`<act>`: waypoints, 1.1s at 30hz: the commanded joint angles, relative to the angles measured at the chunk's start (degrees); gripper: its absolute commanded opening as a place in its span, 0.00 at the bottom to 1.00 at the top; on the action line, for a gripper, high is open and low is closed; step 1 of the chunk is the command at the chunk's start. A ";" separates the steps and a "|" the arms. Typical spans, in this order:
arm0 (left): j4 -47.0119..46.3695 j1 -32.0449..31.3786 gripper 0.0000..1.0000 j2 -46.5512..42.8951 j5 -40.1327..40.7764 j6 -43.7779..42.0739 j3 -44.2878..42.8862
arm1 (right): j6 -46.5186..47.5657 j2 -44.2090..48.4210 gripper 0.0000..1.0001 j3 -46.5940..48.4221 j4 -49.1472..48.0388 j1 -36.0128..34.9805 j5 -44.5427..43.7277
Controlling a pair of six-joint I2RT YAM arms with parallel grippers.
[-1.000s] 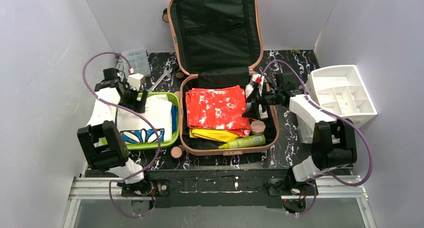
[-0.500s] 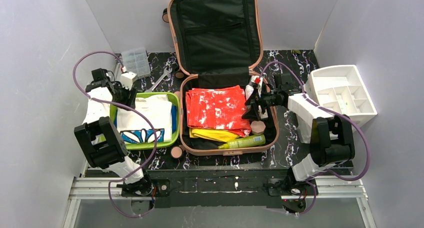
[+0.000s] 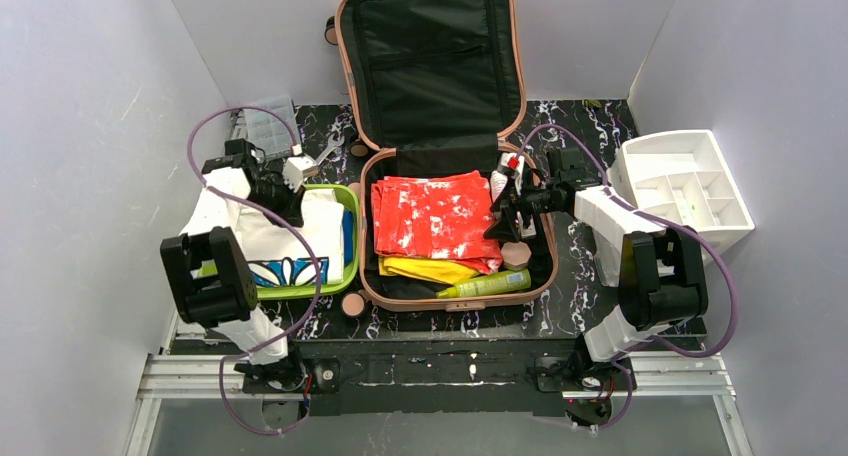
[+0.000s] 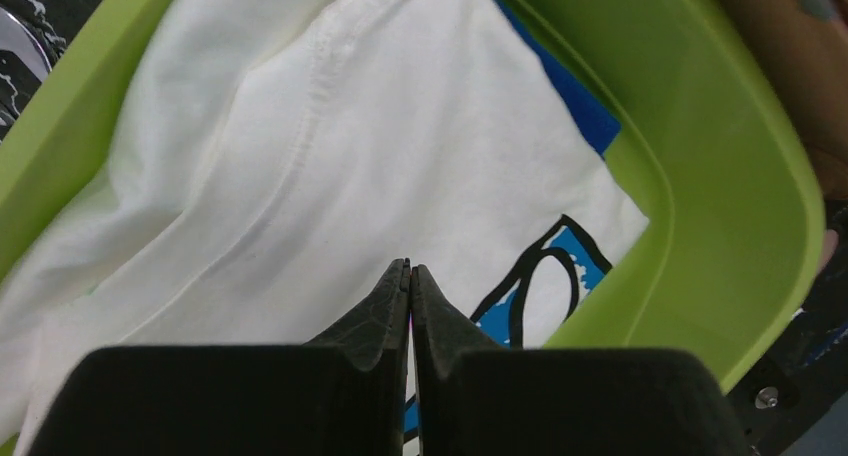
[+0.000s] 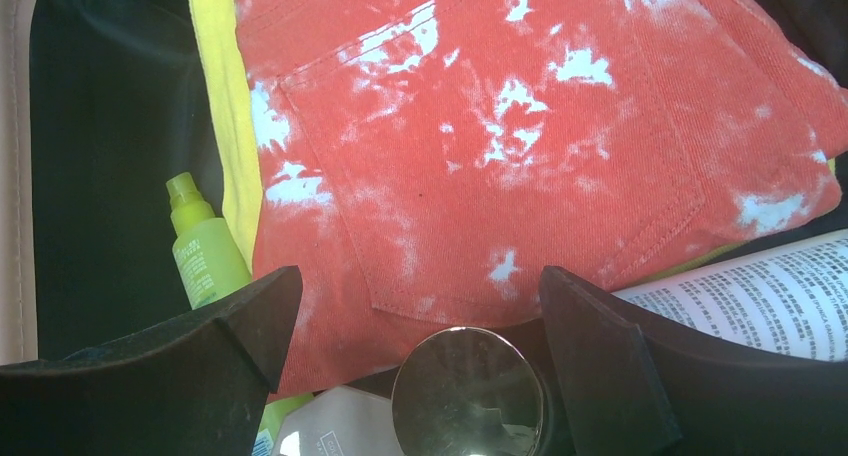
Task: Open, take out, and arrange the luggage
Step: Adjust the clothes in the bin.
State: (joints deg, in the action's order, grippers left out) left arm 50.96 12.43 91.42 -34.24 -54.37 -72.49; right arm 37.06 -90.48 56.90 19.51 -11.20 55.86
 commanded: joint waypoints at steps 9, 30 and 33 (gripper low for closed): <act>-20.33 -1.67 0.00 8.15 20.89 15.31 3.57 | 3.14 -0.14 0.98 1.85 1.65 0.32 2.88; -27.80 -1.99 0.00 2.32 27.51 25.28 5.28 | 3.44 0.57 0.98 1.99 2.11 0.30 3.47; -25.56 -2.04 0.06 -2.34 18.66 25.25 5.43 | 3.47 0.46 0.98 2.05 2.14 0.30 3.56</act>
State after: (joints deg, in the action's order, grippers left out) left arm 22.35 10.07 97.76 -4.45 -30.35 -66.89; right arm 39.44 -90.48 56.90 21.02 -11.20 57.58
